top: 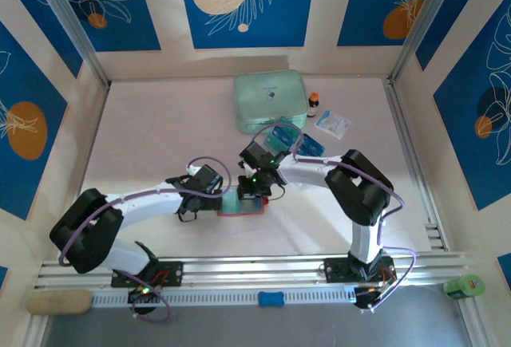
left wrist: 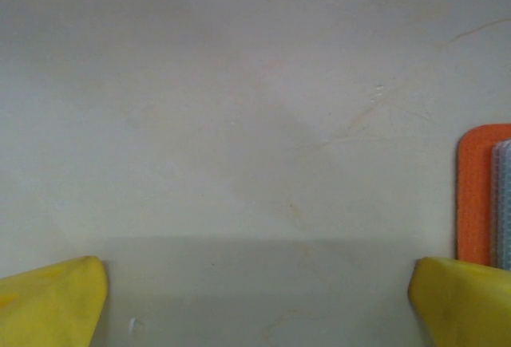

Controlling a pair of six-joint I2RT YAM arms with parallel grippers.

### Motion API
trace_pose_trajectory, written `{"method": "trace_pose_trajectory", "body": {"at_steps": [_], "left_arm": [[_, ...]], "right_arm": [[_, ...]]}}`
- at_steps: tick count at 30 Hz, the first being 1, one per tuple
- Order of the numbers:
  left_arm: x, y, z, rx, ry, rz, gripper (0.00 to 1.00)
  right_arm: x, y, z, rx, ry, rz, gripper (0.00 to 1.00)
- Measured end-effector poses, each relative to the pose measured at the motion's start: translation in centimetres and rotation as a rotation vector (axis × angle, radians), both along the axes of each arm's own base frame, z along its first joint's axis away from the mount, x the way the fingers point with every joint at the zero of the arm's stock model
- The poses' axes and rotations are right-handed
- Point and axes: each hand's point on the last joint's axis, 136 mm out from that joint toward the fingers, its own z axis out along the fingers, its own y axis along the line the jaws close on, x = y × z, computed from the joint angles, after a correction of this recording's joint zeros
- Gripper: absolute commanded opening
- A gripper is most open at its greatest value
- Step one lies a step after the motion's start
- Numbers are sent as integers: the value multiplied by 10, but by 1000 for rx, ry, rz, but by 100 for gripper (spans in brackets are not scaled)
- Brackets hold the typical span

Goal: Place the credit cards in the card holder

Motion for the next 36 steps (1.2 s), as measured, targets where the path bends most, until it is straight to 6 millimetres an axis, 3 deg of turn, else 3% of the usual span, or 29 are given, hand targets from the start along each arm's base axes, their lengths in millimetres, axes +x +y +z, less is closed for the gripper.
{"method": "trace_pose_trajectory", "body": {"at_steps": [10, 22, 36], "left_arm": [[-1, 2, 5, -1, -8, 2, 100], [8, 8, 37, -49, -90, 38, 100], [6, 13, 32, -38, -71, 49, 100]], "right_arm": [[-3, 7, -1, -3, 4, 17, 0], [-6, 7, -1, -14, 6, 23, 0], [-5, 3, 13, -20, -24, 15, 0]]}}
